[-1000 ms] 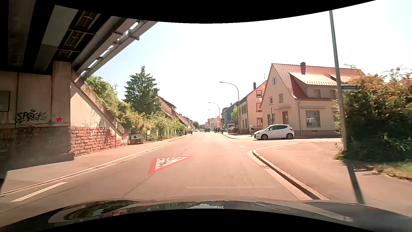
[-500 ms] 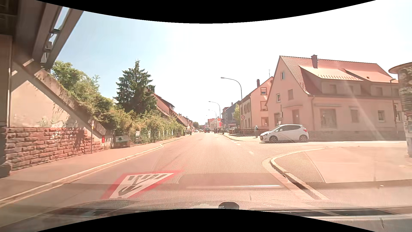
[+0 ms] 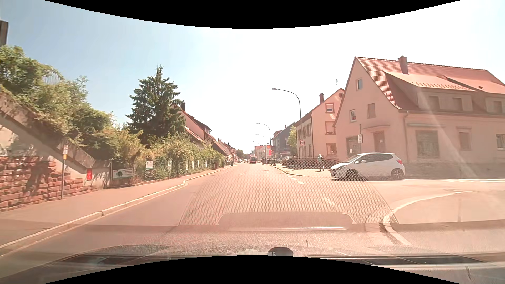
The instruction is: Follow the waypoints while adhering to traffic rules and regulations
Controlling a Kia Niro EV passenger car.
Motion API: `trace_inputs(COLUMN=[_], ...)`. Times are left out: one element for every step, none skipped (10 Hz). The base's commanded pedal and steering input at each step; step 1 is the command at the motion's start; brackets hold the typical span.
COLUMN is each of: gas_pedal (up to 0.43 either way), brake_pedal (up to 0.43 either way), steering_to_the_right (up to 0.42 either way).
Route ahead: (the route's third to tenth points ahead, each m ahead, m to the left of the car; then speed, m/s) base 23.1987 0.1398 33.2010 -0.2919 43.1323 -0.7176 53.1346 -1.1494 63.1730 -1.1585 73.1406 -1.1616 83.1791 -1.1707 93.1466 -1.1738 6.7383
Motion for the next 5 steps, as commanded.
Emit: trace_inputs(gas_pedal=[0.079,0.079,0.079,0.079,0.079], brake_pedal=[0.000,0.000,0.000,0.000,0.000], steering_to_the_right=[0.001,0.001,0.002,0.003,0.003])
